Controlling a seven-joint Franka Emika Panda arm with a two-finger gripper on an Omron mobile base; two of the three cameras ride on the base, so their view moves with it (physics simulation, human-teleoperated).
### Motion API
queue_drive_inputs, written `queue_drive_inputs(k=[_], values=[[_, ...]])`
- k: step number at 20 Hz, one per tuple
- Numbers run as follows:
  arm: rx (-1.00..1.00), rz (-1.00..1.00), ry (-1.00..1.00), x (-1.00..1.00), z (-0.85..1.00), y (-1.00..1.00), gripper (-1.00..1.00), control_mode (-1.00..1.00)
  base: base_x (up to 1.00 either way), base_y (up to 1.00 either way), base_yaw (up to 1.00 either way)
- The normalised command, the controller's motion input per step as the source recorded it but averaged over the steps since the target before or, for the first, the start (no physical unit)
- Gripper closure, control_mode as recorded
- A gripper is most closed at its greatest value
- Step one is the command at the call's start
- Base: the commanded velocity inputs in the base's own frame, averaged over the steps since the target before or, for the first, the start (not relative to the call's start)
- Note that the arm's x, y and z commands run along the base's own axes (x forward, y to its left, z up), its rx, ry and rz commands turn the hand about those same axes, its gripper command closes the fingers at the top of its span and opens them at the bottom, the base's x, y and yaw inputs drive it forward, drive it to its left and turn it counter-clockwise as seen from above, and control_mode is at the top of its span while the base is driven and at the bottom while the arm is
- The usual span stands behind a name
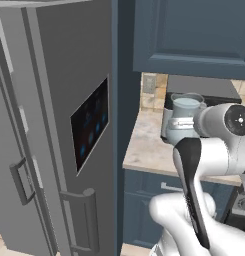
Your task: Move the lemon and bread from the second highest shelf to the top shelf to make space. Then, place the pitcher from the counter on the cleared second highest shelf.
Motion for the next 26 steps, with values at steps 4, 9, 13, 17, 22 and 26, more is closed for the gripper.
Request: queue_drive_inputs(k=[4, 9, 13, 17, 22, 26], values=[[0.00, 0.00, 0.00, 0.00, 0.00, 0.00, 1.00, -1.00, 0.00, 0.00, 0.00], [0.00, 0.00, 0.00, 0.00, 0.00, 0.00, 1.00, 1.00, -0.13, 0.00, 0.03], [0.00, 0.00, 0.00, 0.00, 0.00, 0.00, 1.00, 1.00, -0.69, 0.00, 0.32], [0.00, 0.00, 0.00, 0.00, 0.00, 0.00, 1.00, 1.00, -0.86, -0.01, 0.54], [0.00, 0.00, 0.00, 0.00, 0.00, 0.00, 1.00, 1.00, -0.76, 0.00, 0.71], [0.00, 0.00, 0.00, 0.00, 0.00, 0.00, 1.00, 1.00, -0.72, 0.00, 0.74]])
